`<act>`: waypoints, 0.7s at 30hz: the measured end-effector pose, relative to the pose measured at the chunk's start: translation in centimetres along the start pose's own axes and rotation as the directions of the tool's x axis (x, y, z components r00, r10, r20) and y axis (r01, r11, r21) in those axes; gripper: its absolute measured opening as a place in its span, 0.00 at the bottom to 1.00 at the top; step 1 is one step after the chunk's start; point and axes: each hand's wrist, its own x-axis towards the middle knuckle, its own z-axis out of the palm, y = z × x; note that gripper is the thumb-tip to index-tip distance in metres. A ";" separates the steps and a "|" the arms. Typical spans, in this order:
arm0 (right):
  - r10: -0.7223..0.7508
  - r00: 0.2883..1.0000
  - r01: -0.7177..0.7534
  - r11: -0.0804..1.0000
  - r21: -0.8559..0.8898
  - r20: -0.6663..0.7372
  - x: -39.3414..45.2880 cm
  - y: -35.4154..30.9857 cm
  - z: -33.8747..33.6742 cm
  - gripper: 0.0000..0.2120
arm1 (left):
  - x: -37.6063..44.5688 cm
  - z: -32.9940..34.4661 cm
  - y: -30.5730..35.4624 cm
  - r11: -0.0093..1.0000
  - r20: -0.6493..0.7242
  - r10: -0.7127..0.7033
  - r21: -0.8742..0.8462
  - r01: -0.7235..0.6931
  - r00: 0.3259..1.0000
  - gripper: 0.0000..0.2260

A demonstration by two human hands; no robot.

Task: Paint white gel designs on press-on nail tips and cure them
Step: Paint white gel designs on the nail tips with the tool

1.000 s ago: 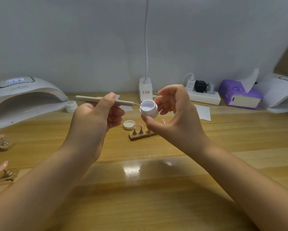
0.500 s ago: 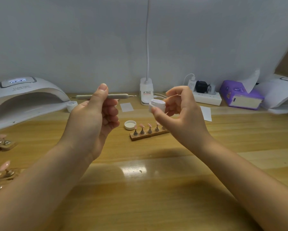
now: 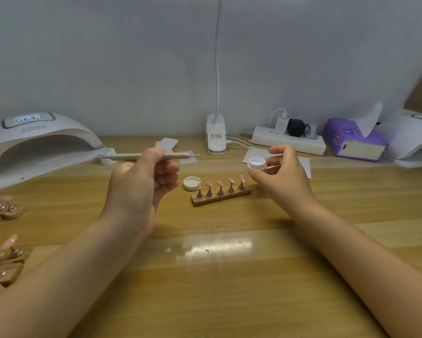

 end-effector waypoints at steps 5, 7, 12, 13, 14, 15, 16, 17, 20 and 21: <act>0.069 0.995 -0.064 0.995 -0.073 0.072 0.2 1.2 0.2 0.29 | -0.2 -0.7 -2.0 0.998 0.019 0.012 0.069 -0.013 1.000 0.10; 0.091 0.992 -0.081 0.991 -0.102 0.092 0.3 1.6 0.3 0.30 | -0.1 -1.0 -2.4 0.996 0.009 0.012 0.084 -0.013 1.000 0.09; 0.123 0.987 -0.104 0.979 -0.176 0.101 0.4 2.2 0.5 0.31 | 0.2 -1.4 -2.7 0.995 -0.035 0.020 0.094 -0.017 0.999 0.09; 0.120 0.988 -0.099 0.976 -0.194 0.101 0.4 2.3 0.6 0.31 | 0.2 -1.4 -2.7 0.995 -0.040 0.022 0.095 -0.018 0.999 0.09; 0.114 0.988 -0.090 0.974 -0.210 0.102 0.4 2.4 0.7 0.32 | 0.2 -1.5 -2.7 0.995 -0.042 0.024 0.095 -0.019 0.999 0.09; 0.108 0.989 -0.083 0.971 -0.224 0.105 0.4 2.4 0.7 0.32 | 0.2 -1.5 -2.8 0.995 -0.043 0.026 0.094 -0.021 0.999 0.09; 0.107 0.988 -0.079 0.968 -0.236 0.108 0.4 2.4 0.8 0.32 | 0.1 -1.6 -2.8 0.996 -0.042 0.028 0.091 -0.024 0.999 0.09; 0.111 0.988 -0.081 0.966 -0.245 0.110 0.4 2.3 0.7 0.33 | 0.1 -1.6 -2.9 0.996 -0.042 0.032 0.087 -0.028 0.999 0.09; 0.063 0.994 -0.033 0.949 -0.314 0.086 0.2 1.6 0.7 0.33 | 0.3 -1.6 -3.0 0.997 -0.051 0.040 0.076 -0.036 0.998 0.09; -0.004 0.998 0.025 0.937 -0.348 0.061 -0.1 1.2 0.7 0.31 | 0.3 -1.6 -3.0 0.997 -0.056 0.040 0.072 -0.036 0.998 0.09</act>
